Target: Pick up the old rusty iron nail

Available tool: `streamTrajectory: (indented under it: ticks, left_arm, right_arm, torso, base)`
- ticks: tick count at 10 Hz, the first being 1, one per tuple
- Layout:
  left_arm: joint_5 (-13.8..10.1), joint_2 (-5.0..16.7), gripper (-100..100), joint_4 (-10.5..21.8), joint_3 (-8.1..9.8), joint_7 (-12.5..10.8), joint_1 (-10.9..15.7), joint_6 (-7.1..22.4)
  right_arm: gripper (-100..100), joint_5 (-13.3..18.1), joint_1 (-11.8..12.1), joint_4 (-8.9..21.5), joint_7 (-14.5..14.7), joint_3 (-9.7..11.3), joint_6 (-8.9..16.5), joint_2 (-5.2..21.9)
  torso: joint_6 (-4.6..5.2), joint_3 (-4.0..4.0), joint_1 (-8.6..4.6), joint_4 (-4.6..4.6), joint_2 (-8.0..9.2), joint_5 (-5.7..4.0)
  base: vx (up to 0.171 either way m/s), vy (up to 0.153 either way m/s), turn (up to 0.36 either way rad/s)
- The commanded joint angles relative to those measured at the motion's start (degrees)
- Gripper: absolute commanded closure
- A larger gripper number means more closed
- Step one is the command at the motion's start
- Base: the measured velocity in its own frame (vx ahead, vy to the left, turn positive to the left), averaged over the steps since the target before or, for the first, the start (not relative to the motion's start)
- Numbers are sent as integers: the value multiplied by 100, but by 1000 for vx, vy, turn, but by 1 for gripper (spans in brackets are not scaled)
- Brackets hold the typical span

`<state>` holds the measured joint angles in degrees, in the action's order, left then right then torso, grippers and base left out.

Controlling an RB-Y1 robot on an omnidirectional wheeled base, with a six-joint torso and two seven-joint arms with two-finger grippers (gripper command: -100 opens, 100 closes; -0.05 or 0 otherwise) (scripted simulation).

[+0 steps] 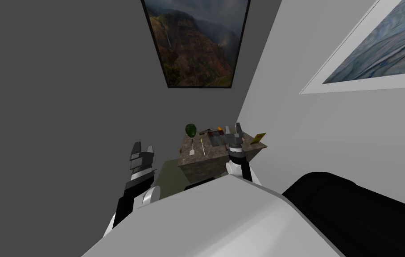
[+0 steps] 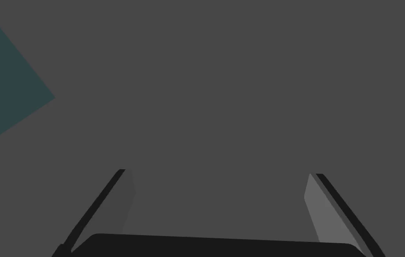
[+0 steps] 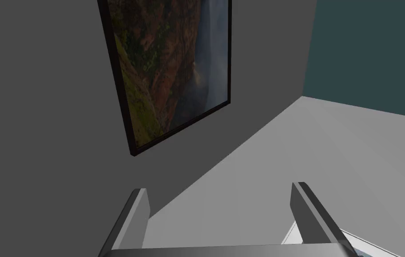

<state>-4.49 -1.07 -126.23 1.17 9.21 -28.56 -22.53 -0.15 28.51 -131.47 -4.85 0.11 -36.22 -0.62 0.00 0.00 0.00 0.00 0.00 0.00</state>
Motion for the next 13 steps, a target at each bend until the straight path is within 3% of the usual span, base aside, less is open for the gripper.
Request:
streamTrajectory:
  ticks: [1,4,13]
  left_arm:
    - [0,0,0,0,0,0,0,0]
    - [0,0,0,0,0,0,0,0]
    - [0,0,0,0,0,0,0,0]
  right_arm:
    - [-100,-99,-47,-45,-99,-5,95,248]
    - [-100,-287,-193,-108,-372,-37,364,569]
    - [-100,-947,-926,13,-1676,-221,1668,1192]
  torso:
    - [0,0,0,0,0,0]
    - [0,7,-19,3,13,-4]
    - [0,3,-20,1,6,-5]
  base:
    - [-14,-27,21]
    - [-36,-51,18]
    - [-32,-60,-6]
